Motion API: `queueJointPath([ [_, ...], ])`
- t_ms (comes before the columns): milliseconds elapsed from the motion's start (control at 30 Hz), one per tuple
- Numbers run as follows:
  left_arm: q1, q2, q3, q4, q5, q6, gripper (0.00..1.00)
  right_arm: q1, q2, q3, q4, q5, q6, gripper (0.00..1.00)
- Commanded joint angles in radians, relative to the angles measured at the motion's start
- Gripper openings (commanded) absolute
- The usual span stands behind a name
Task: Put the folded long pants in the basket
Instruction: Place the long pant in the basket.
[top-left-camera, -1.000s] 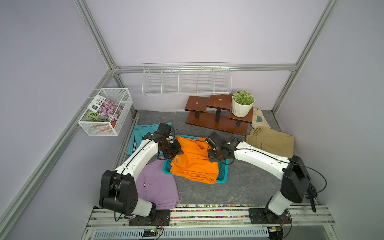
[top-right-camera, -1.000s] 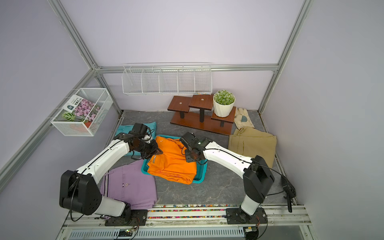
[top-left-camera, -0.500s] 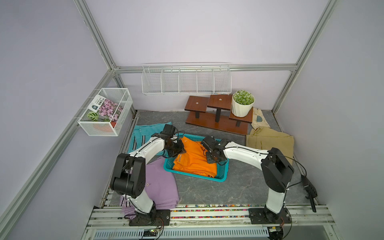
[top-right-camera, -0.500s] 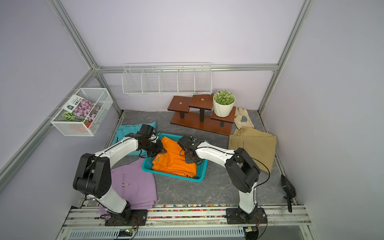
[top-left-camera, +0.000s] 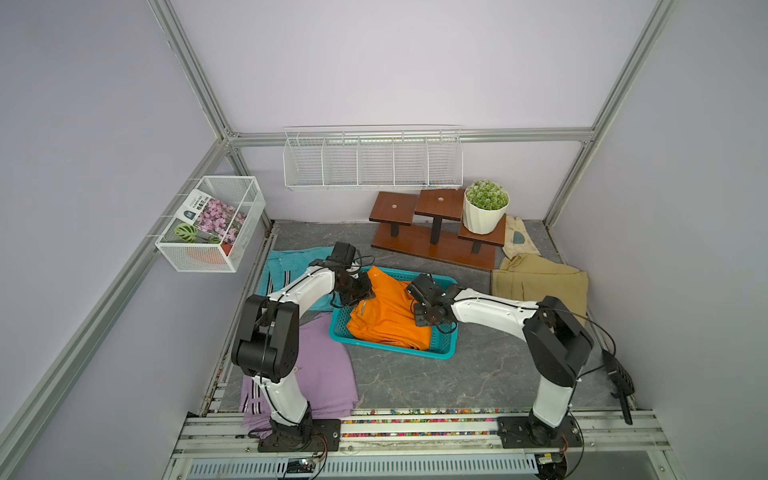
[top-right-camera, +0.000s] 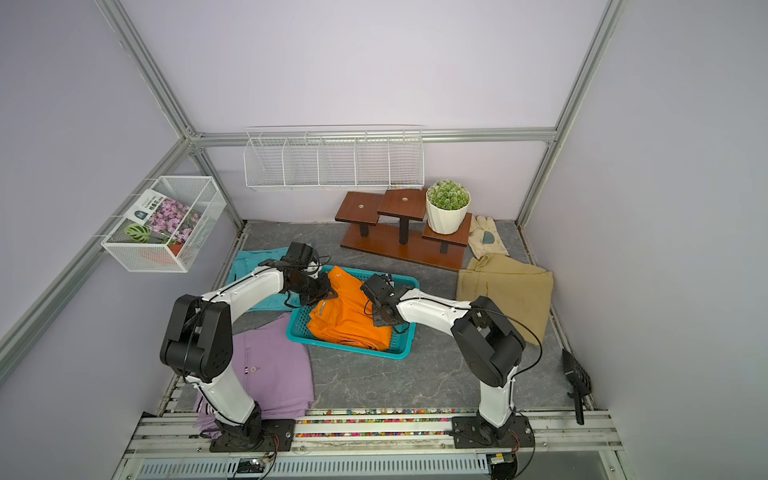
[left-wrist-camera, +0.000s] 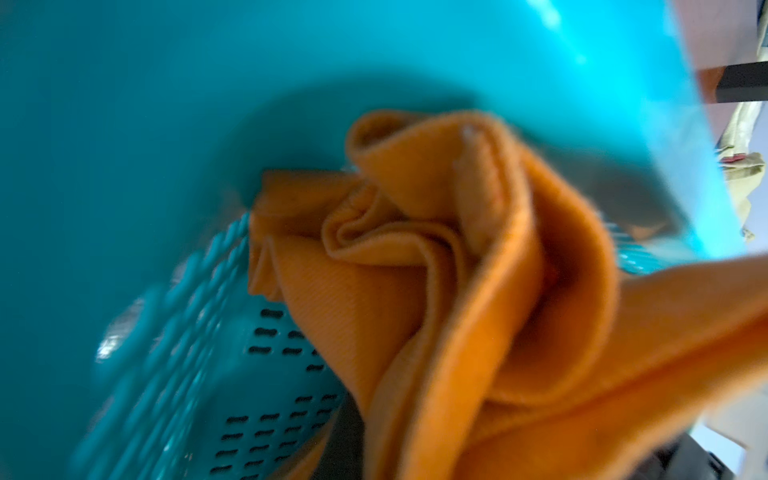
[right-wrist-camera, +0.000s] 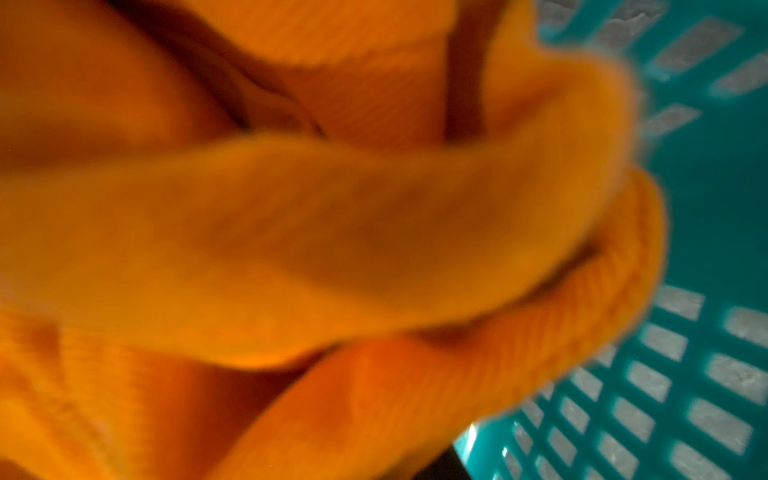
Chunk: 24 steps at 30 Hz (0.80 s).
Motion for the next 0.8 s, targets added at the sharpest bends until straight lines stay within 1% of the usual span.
queueJointPath([
  [0,0.046,-0.023,-0.059,0.010,-0.191,-0.054,0.18,-0.007,-0.101,-0.030,-0.237,0.050,-0.018,0.21],
  [33,0.046,-0.046,-0.060,0.002,-0.188,-0.053,0.24,-0.007,-0.123,-0.020,-0.256,0.060,-0.023,0.24],
  [67,0.046,-0.063,-0.056,-0.006,-0.186,-0.052,0.28,-0.007,-0.136,-0.009,-0.270,0.067,-0.028,0.25],
  [167,0.046,-0.108,-0.030,-0.042,-0.186,-0.054,0.35,-0.007,-0.165,0.027,-0.312,0.080,-0.039,0.32],
  [200,0.045,-0.120,-0.018,-0.056,-0.187,-0.054,0.44,-0.007,-0.169,0.031,-0.315,0.079,-0.045,0.36],
  [267,0.044,-0.147,-0.005,-0.072,-0.186,-0.052,0.75,-0.007,-0.169,0.030,-0.318,0.085,-0.046,0.41],
  [300,0.044,-0.159,0.002,-0.084,-0.192,-0.053,0.87,-0.007,-0.167,0.030,-0.322,0.089,-0.046,0.44],
  [367,0.045,-0.181,0.019,-0.106,-0.197,-0.050,0.89,-0.007,-0.174,0.026,-0.320,0.099,-0.045,0.46],
  [467,0.044,-0.213,0.056,-0.148,-0.209,-0.053,0.88,0.001,-0.205,0.051,-0.316,0.102,-0.058,0.45],
  [533,0.035,-0.246,0.086,-0.175,-0.228,-0.057,0.83,0.023,-0.217,0.110,-0.339,0.115,-0.074,0.44],
  [567,0.031,-0.264,0.093,-0.182,-0.237,-0.061,0.68,0.035,-0.214,0.137,-0.347,0.110,-0.089,0.44],
  [600,0.027,-0.285,0.094,-0.180,-0.246,-0.068,0.26,0.045,-0.206,0.171,-0.352,0.103,-0.097,0.43],
  [633,0.026,-0.306,0.087,-0.174,-0.245,-0.081,0.00,0.052,-0.190,0.192,-0.350,0.088,-0.104,0.42],
  [767,0.004,-0.351,0.000,-0.085,-0.195,-0.106,0.00,0.056,-0.084,0.248,-0.308,0.067,-0.112,0.39],
])
